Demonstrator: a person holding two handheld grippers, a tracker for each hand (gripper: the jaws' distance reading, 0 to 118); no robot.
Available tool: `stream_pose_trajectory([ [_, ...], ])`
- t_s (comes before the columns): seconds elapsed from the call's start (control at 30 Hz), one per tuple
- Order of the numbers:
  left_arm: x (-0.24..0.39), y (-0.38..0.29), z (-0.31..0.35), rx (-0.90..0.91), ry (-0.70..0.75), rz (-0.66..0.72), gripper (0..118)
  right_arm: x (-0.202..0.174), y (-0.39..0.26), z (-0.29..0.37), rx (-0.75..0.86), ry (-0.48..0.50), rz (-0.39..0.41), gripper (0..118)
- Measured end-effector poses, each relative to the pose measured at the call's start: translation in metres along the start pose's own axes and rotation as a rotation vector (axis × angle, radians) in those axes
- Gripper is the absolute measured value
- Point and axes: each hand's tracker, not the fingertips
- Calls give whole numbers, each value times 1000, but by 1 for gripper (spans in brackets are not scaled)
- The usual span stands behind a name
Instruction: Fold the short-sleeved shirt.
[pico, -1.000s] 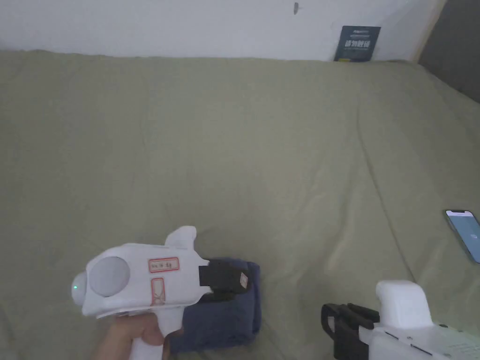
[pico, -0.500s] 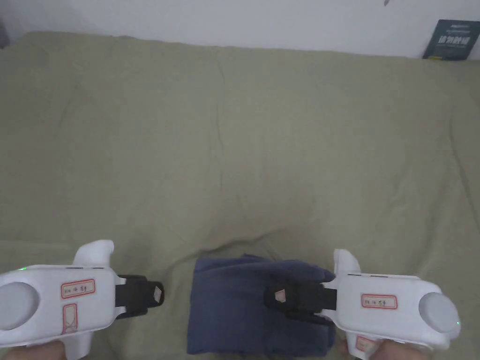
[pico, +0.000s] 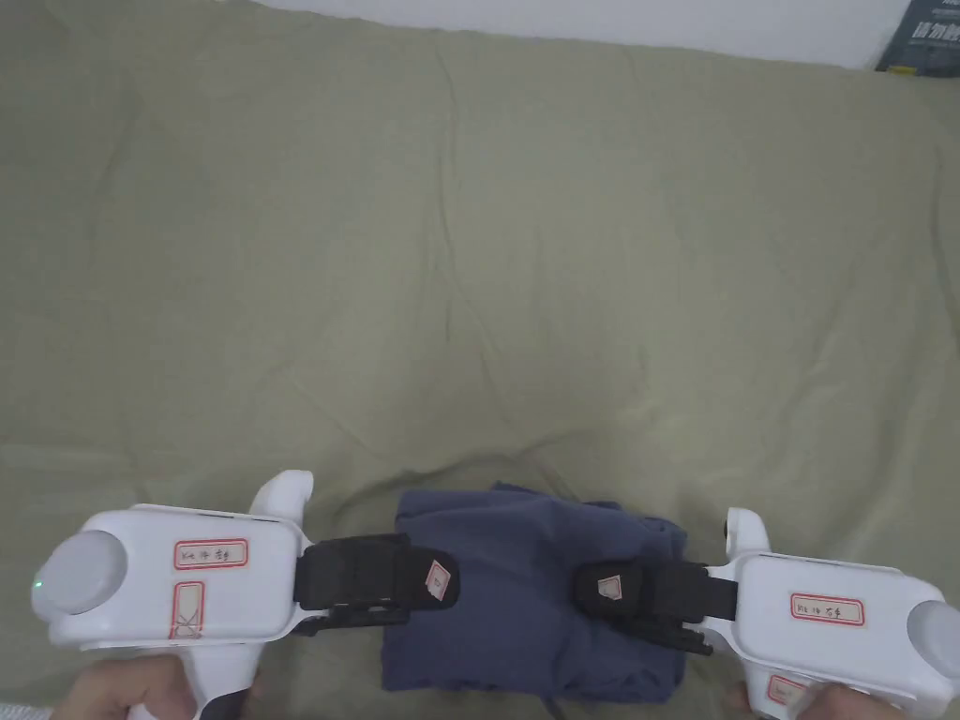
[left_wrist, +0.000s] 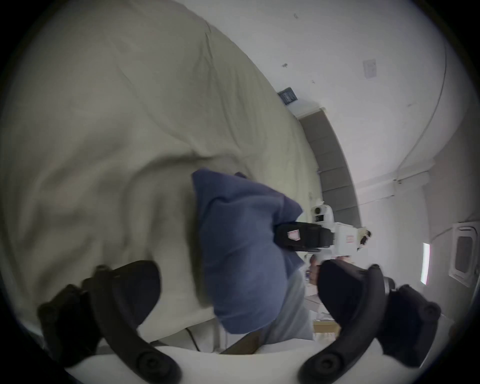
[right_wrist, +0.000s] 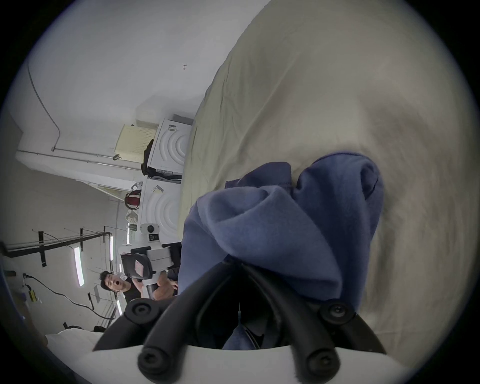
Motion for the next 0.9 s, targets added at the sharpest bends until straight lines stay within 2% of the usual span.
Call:
stream_pose_trajectory([
  [0.13,-3,2,-31,1,-110,-23,115,3,-1,0,-1,35,-28,1],
  [0.27,-27,12,-46,15,-151,-21,102,7,-2,0,-1,62,-49,1],
  [0.3,-17,10,-46,15,-130,-26,67,8,-2,1,2,69,-57,1],
  [0.33,-24,11,-45,37,-30,-53,29,11,0,3,5,74,-62,1],
  [0.4,-30,10,-45,8,-132,9,28,8,0,4,0,64,-51,1],
  [0.63,-19,15,-3,15,-107,-32,28,-33,-8,20,25,2,48,1],
  [0.73,-31,26,56,64,-25,-50,28,-47,-10,28,50,5,81,1],
  [0.9,-66,53,190,164,225,-21,28,-59,-7,33,72,-8,120,1],
])
